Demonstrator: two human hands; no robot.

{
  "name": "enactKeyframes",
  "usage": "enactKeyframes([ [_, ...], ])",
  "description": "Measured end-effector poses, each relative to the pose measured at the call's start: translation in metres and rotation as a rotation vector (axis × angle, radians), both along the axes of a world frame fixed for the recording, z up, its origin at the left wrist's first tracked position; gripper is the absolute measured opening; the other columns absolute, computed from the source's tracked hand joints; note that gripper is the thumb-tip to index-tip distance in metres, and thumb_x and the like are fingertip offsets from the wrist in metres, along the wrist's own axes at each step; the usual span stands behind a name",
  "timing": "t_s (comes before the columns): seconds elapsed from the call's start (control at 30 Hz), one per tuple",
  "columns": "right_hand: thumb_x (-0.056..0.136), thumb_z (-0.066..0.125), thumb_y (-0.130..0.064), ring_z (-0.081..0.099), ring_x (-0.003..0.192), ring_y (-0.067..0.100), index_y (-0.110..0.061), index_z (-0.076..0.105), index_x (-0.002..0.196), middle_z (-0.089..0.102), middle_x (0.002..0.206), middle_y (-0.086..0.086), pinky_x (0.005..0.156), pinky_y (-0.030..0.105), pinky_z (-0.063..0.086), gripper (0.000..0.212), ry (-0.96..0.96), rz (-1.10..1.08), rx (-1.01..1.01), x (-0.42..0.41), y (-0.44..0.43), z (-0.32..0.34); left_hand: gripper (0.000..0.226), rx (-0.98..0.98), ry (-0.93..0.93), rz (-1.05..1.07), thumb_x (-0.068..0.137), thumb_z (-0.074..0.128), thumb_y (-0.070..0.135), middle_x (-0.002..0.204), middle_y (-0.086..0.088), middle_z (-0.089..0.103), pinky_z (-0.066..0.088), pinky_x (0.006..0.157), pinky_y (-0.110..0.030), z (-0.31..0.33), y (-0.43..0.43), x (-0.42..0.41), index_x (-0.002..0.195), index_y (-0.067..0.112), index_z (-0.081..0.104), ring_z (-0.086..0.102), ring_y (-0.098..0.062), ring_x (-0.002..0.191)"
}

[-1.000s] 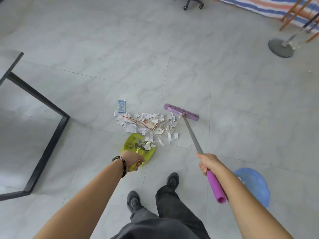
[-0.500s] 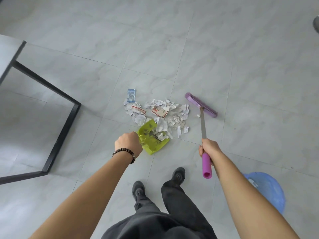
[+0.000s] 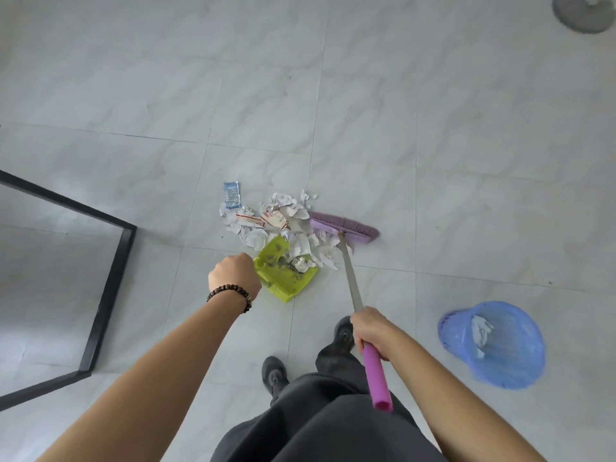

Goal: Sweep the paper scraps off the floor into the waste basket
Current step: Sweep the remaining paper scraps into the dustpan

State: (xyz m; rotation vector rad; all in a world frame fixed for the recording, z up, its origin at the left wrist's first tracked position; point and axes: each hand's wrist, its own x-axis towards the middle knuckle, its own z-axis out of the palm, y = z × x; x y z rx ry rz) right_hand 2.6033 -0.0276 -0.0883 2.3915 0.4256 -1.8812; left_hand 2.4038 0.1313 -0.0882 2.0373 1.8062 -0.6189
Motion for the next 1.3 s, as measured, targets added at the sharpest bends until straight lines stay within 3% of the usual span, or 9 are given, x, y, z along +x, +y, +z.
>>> enactKeyframes([
  [0.1, 0.072, 0.050, 0.016, 0.047, 0.052, 0.021, 0.000, 0.052, 0.087, 0.047, 0.065, 0.012, 0.048, 0.024, 0.041, 0.022, 0.117, -0.011, 0.004, -0.006, -0.017, 0.019, 0.016, -0.005, -0.017, -0.031, 0.081, 0.053, 0.006, 0.090, -0.005, 0.065, 0.045, 0.062, -0.030, 0.002, -0.007, 0.005, 0.093, 0.013, 0.061, 0.053, -0.026, 0.071],
  [0.17, 0.083, 0.047, 0.007, 0.041, 0.038, 0.013, -0.007, 0.048, 0.079, 0.044, 0.052, 0.006, 0.039, 0.018, 0.035, 0.015, 0.187, -0.215, 0.016, 0.000, -0.023, 0.029, 0.012, -0.010, -0.032, -0.040, 0.080, 0.052, 0.004, 0.090, -0.006, 0.064, 0.047, 0.064, -0.030, 0.005, -0.011, 0.006, 0.087, 0.013, 0.055, 0.055, -0.028, 0.075],
  [0.27, 0.100, 0.044, -0.012, 0.032, 0.027, 0.002, -0.017, 0.041, 0.073, 0.034, 0.042, -0.006, 0.028, 0.012, 0.025, 0.027, 0.306, -0.537, -0.055, 0.020, -0.026, 0.048, 0.008, -0.017, -0.055, -0.035, 0.081, 0.052, 0.007, 0.091, -0.006, 0.064, 0.048, 0.066, -0.031, 0.010, -0.012, -0.002, 0.085, 0.014, 0.053, 0.063, -0.030, 0.086],
  [0.5, 0.103, 0.047, -0.026, 0.030, 0.028, 0.000, -0.016, 0.045, 0.079, 0.036, 0.045, -0.008, 0.025, 0.012, 0.024, 0.026, 0.235, -0.663, 0.056, 0.037, -0.038, 0.085, 0.021, -0.071, -0.104, 0.026, 0.083, 0.054, 0.020, 0.089, -0.003, 0.064, 0.050, 0.066, -0.030, 0.019, -0.013, -0.047, 0.099, 0.018, 0.067, 0.060, -0.028, 0.078],
  [0.67, 0.103, 0.041, -0.020, 0.030, 0.025, 0.003, -0.014, 0.040, 0.071, 0.036, 0.043, -0.004, 0.029, 0.010, 0.025, 0.032, 0.117, -0.607, 0.100, 0.023, -0.020, 0.061, 0.024, -0.094, -0.097, -0.002, 0.081, 0.052, 0.020, 0.089, -0.001, 0.066, 0.049, 0.064, -0.028, 0.017, -0.034, -0.058, 0.097, 0.024, 0.069, 0.063, -0.026, 0.079],
  [0.87, 0.076, 0.042, -0.011, 0.049, 0.046, 0.025, -0.003, 0.054, 0.057, 0.053, 0.049, 0.014, 0.052, 0.029, 0.045, 0.024, -0.074, -0.347, 0.178, -0.013, -0.012, 0.017, 0.023, -0.075, -0.089, 0.046, 0.084, 0.052, 0.017, 0.088, -0.001, 0.063, 0.046, 0.063, -0.029, 0.001, -0.060, -0.060, 0.101, 0.021, 0.067, 0.059, -0.027, 0.076],
  [1.03, 0.078, 0.044, 0.003, 0.051, 0.049, 0.026, 0.001, 0.057, 0.074, 0.055, 0.056, 0.015, 0.048, 0.024, 0.044, 0.014, -0.040, -0.131, 0.069, -0.034, -0.035, 0.026, 0.022, -0.042, -0.057, 0.031, 0.082, 0.052, 0.013, 0.088, -0.003, 0.066, 0.048, 0.063, -0.029, 0.000, -0.056, -0.052, 0.098, 0.020, 0.066, 0.059, -0.026, 0.073],
  [1.13, 0.076, 0.046, -0.005, 0.048, 0.046, 0.022, 0.002, 0.057, 0.086, 0.054, 0.060, 0.015, 0.049, 0.027, 0.044, 0.017, 0.038, -0.198, 0.023, -0.027, -0.053, 0.022, 0.015, -0.061, -0.051, 0.027, 0.077, 0.054, 0.008, 0.078, -0.003, 0.062, 0.052, 0.063, -0.030, 0.005, -0.052, -0.038, 0.087, 0.015, 0.064, 0.060, -0.026, 0.070],
  [1.3, 0.100, 0.043, -0.025, 0.034, 0.027, 0.003, -0.015, 0.041, 0.056, 0.035, 0.040, -0.007, 0.030, 0.014, 0.028, 0.045, 0.284, -0.474, -0.126, 0.005, -0.056, 0.049, 0.014, -0.066, -0.063, 0.026, 0.081, 0.054, 0.010, 0.093, -0.007, 0.064, 0.049, 0.069, -0.032, 0.009, -0.056, -0.022, 0.094, 0.014, 0.058, 0.062, -0.029, 0.086],
])
